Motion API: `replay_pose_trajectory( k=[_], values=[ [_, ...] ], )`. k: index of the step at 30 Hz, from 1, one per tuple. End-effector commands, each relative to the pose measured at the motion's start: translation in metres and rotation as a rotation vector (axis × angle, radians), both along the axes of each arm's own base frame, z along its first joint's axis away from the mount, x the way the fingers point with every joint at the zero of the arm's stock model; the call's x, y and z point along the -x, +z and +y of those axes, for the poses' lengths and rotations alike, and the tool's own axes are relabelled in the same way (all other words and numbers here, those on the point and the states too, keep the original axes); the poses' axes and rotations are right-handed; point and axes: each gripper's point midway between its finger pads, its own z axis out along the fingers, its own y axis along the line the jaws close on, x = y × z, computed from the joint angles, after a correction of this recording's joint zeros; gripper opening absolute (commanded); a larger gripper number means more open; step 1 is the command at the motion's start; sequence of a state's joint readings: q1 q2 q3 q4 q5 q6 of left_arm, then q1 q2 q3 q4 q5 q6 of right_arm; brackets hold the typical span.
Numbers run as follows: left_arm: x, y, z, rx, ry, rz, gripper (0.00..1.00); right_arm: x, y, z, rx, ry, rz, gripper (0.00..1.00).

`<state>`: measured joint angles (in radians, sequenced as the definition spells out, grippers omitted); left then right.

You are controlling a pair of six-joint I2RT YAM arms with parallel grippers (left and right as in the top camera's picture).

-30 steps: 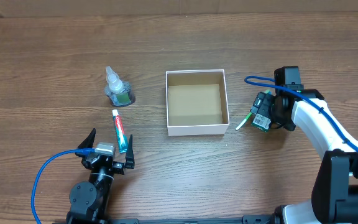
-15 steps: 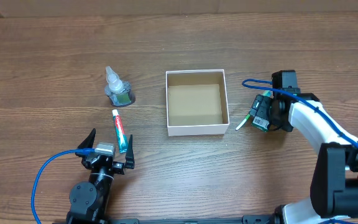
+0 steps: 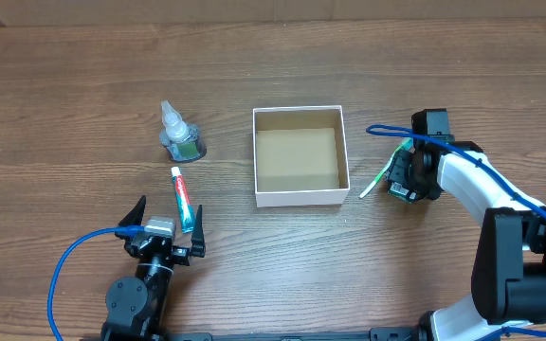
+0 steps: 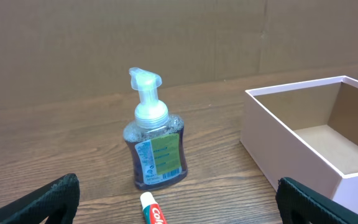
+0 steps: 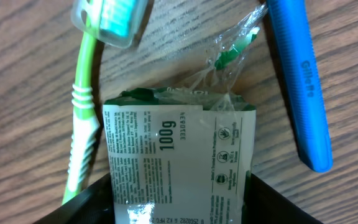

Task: Pack container
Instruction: 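Close the right gripper on the soap packet and lift it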

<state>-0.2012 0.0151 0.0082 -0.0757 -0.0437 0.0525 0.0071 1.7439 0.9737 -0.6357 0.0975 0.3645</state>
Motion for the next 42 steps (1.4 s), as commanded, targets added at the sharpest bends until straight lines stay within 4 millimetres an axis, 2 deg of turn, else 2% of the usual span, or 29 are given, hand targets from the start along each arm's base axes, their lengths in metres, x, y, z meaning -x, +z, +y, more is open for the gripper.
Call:
replay_pose_trajectory(
  k=[1,7,10,15,17,20,22,26,31,36,40,42],
  values=[
    [0.0,0.001,-0.001,-0.008,-0.007,-0.011,1.0,0.001,0.001,-0.004,0.016,-0.004,0.009,0.57],
    [0.0,0.001,-0.001,-0.008,-0.007,-0.011,1.0,0.002,0.002,-0.007,0.036,-0.008,0.013,0.56],
    [0.0,0.001,-0.001,-0.008,-0.007,-0.011,1.0,0.004,0.002,-0.011,0.061,-0.013,0.02,0.72],
    [0.0,0.001,-0.001,-0.008,-0.007,-0.011,1.0,0.007,-0.002,-0.012,0.066,-0.015,0.026,0.78],
    [0.0,0.001,-0.001,-0.008,-0.008,-0.011,1.0,0.007,-0.002,-0.012,0.065,-0.015,0.027,0.74],
    [0.0,0.001,-0.001,-0.008,-0.007,-0.011,1.0,0.008,-0.002,-0.011,0.059,-0.014,0.031,0.54],
    [0.0,0.001,-0.001,-0.009,-0.007,-0.011,1.0,0.009,-0.002,-0.01,0.051,-0.011,0.036,0.45],
    [0.0,0.001,-0.001,-0.008,-0.007,-0.011,1.0,0.009,0.001,-0.01,0.052,-0.011,0.045,0.41],
    [0.0,0.001,-0.001,-0.008,-0.007,-0.011,1.0,-0.004,0.035,-0.014,0.074,-0.016,0.028,0.43],
    [0.0,0.001,-0.001,-0.008,-0.007,-0.011,1.0,-0.029,0.11,-0.008,0.068,-0.006,-0.048,0.44],
    [0.0,0.001,-0.001,-0.009,-0.008,-0.011,1.0,-0.037,0.161,0.008,0.061,0.034,-0.098,0.44],
    [0.0,0.001,-0.001,-0.008,-0.007,-0.011,1.0,-0.038,0.183,0.024,0.057,0.076,-0.121,0.44]
  ],
)
